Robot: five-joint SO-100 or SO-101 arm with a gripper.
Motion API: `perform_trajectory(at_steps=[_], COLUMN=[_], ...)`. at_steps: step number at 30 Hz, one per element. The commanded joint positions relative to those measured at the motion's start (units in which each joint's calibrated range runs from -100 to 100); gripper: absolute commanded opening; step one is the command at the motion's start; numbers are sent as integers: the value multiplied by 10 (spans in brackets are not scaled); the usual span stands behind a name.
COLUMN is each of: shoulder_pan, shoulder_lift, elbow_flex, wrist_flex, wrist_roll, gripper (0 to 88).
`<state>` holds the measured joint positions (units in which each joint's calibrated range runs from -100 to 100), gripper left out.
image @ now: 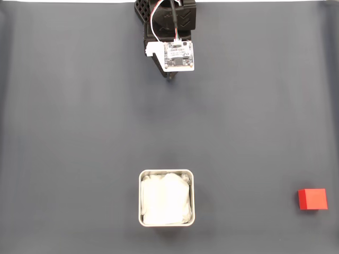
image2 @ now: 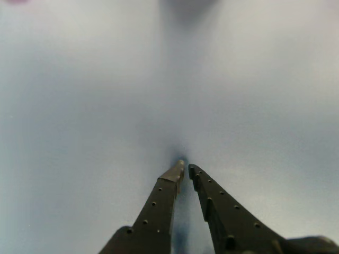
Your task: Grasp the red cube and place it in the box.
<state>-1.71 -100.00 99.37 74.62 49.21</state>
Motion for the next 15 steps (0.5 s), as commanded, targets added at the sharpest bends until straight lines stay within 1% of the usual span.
perform_trajectory(at_steps=[1, 15], shoulder_pan=[18, 14], shoulder_lift=[0, 1], elbow_flex=[5, 5], wrist_flex=[13, 13], wrist_roll=[-2, -3], gripper=[0, 0])
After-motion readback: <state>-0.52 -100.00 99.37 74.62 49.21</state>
